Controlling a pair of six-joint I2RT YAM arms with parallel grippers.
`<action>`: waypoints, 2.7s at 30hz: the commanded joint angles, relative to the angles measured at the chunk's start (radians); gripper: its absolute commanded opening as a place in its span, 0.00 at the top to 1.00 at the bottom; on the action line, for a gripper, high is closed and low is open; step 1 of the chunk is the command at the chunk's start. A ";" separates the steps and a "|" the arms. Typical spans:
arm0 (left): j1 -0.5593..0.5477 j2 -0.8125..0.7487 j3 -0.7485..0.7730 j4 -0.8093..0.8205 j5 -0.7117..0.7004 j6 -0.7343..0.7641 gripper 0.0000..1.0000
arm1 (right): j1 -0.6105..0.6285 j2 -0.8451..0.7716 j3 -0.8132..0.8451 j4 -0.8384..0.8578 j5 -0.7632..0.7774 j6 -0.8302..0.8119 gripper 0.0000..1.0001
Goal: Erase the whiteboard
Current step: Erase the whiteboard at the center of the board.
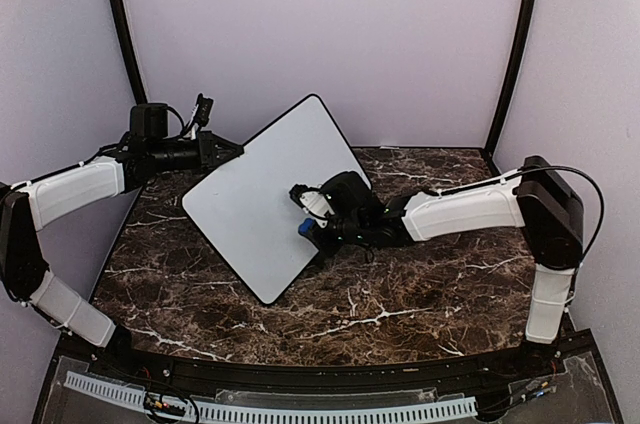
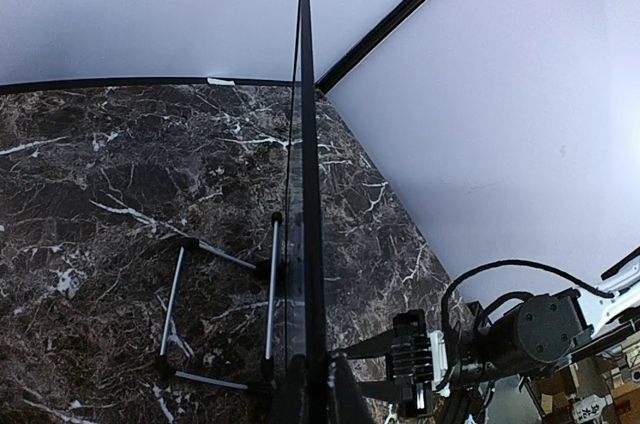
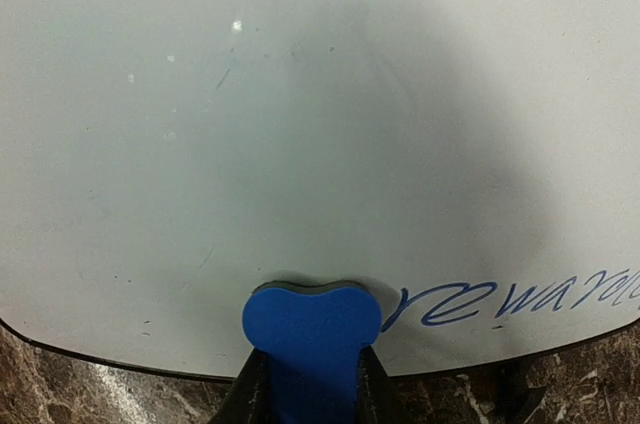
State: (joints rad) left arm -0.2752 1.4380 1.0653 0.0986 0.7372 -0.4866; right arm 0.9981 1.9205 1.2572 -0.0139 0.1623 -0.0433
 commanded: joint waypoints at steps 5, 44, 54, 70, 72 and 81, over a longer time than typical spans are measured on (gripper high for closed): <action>-0.042 -0.013 -0.011 -0.038 0.120 -0.004 1.00 | -0.024 0.035 0.040 0.106 0.029 -0.012 0.78; -0.042 -0.017 -0.011 -0.039 0.122 -0.004 1.00 | -0.072 0.074 0.061 0.134 0.035 -0.019 0.78; -0.042 -0.014 -0.012 -0.034 0.125 -0.009 1.00 | -0.073 0.033 -0.163 0.188 0.020 0.040 0.79; -0.043 -0.014 -0.013 -0.034 0.125 -0.009 1.00 | -0.081 0.033 0.024 0.167 0.036 -0.024 0.79; -0.042 -0.015 -0.012 -0.036 0.124 -0.008 1.00 | -0.090 0.047 0.064 0.158 0.032 -0.034 0.78; -0.042 -0.017 -0.011 -0.037 0.123 -0.006 1.00 | -0.106 0.070 0.017 0.162 -0.007 -0.016 0.78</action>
State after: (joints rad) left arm -0.2749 1.4380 1.0649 0.0849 0.7006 -0.5167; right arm 0.8997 1.9522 1.3285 0.1360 0.1833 -0.0700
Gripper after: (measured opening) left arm 0.051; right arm 0.220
